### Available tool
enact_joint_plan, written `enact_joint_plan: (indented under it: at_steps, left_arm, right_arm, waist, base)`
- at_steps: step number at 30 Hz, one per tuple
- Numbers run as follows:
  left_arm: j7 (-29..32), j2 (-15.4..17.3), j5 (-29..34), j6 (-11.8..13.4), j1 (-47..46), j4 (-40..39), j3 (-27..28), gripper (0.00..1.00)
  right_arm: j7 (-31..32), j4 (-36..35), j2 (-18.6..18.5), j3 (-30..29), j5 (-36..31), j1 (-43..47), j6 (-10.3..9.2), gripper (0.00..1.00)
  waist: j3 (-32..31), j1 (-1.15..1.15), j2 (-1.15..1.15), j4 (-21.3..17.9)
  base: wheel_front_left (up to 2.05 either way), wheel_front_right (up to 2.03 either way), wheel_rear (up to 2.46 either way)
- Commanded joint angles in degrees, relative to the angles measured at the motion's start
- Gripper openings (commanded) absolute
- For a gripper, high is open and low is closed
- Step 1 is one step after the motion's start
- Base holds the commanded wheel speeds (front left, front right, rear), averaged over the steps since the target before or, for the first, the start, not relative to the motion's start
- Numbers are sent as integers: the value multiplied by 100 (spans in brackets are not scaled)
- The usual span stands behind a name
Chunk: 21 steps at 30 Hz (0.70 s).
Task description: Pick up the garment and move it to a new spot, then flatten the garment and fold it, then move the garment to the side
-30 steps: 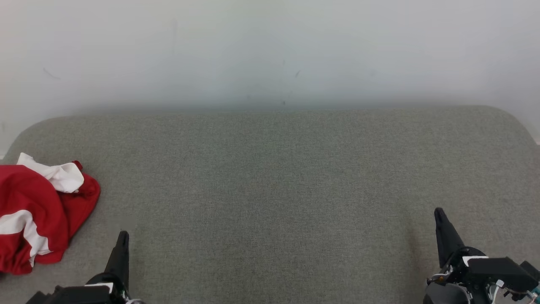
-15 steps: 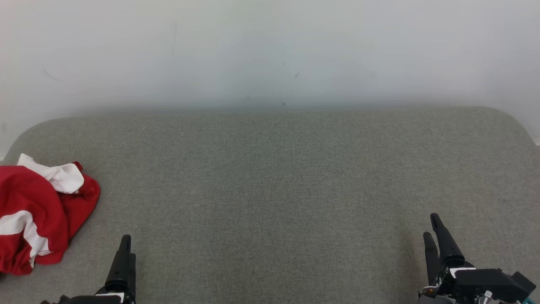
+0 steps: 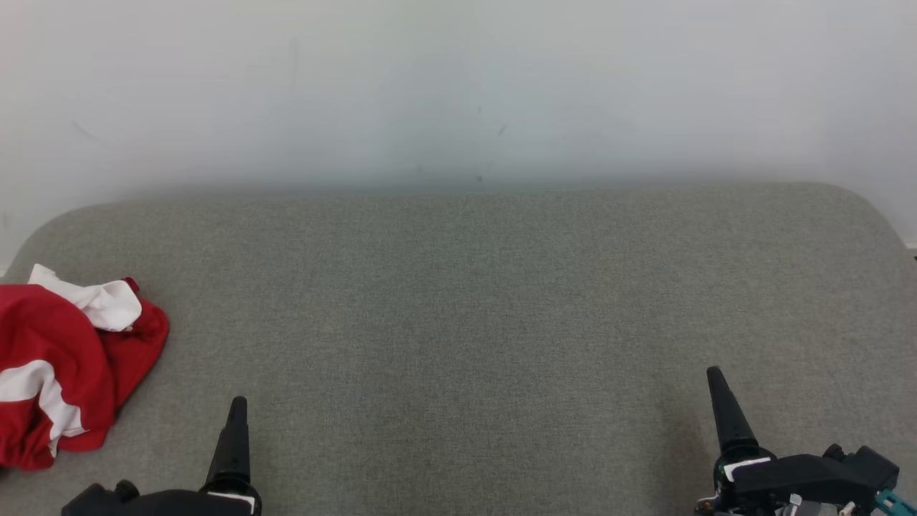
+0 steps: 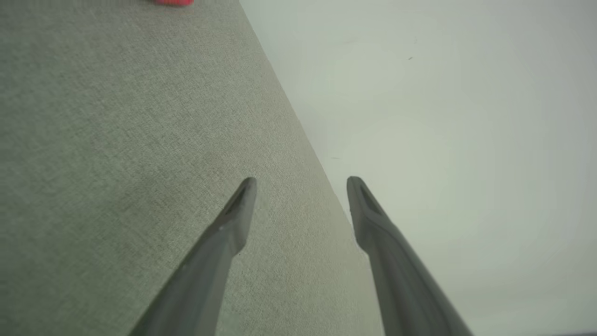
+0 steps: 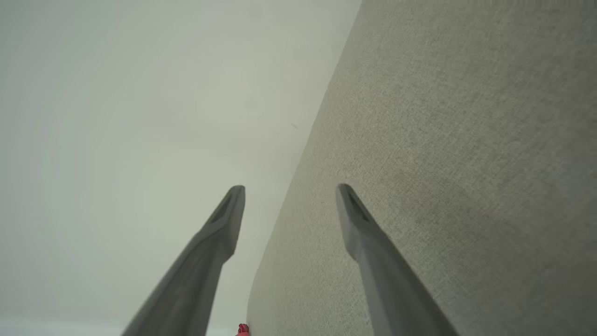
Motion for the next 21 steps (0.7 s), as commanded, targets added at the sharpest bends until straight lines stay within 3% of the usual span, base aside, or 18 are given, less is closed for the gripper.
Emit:
enact_joint_plan:
  at_steps: [1,21]
  left_arm:
    - [-60,29,238,31,-50,-123,-27,100]
    - [-502,193,2654,296,-135,-86,-589,100]
  right_arm:
    - [-52,-66,-29,43,-220,-155,-2,100]
    - [-225,-21,-22,190,-2571,-153,-4,100]
  waist:
    - [-2,0,0,-3]
    - [-31,0,0,-12]
  base:
    - [0,0,0]
    - [0,0,0]
